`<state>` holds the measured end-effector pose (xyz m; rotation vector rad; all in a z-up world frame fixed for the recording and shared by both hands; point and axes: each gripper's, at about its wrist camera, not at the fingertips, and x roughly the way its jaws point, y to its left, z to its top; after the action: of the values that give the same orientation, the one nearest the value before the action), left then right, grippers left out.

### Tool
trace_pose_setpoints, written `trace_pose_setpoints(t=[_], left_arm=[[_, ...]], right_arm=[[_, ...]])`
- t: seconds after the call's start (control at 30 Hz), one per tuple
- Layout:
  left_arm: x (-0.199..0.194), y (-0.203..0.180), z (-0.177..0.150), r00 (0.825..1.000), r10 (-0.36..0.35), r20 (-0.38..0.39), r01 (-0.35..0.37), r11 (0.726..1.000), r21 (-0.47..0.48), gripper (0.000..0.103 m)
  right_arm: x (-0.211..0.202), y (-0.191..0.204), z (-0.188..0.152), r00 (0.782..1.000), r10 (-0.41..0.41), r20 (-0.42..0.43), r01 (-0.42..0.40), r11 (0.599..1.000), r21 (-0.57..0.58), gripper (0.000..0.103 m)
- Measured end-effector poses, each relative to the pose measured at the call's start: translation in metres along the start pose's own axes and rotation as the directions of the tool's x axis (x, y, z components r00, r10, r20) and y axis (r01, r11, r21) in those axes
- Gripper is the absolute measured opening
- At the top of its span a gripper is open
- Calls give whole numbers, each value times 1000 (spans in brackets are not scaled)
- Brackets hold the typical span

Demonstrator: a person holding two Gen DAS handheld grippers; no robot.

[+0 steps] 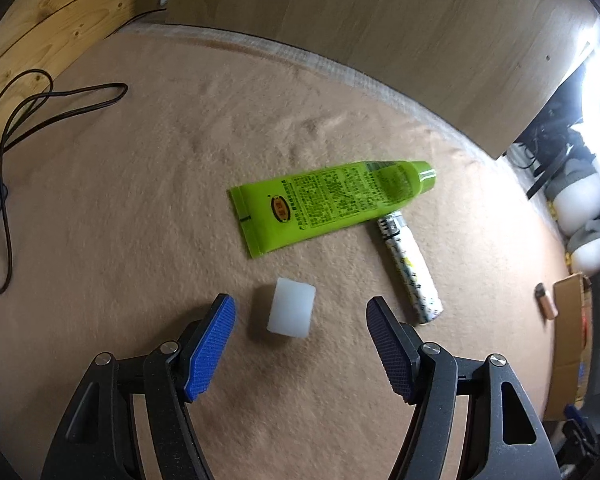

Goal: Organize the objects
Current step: 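Move the left gripper to the white eraser block, then close the left gripper on the white eraser block and lift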

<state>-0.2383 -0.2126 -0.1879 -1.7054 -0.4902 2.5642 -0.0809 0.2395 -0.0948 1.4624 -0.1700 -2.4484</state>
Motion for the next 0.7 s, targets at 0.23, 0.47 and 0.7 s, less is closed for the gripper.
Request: trace_pose_setpoints(t=[0.23,0.47,0.7], left_arm=[[3,-9,-3,999,41,8,-41,997,61,59],[2,-15,-8,998,66,22,-68,991,118,32],[1,-15,-13,998,61,24,-64,989,130,19]], right_arm=[[1,-4,-2,1000,-3,-10,3,1000,9,60],[4,-5,-3,1000,2,-16,-2,1000,11,60],[7,-5,-3,1000,7,-22,-6,1000,16,60]])
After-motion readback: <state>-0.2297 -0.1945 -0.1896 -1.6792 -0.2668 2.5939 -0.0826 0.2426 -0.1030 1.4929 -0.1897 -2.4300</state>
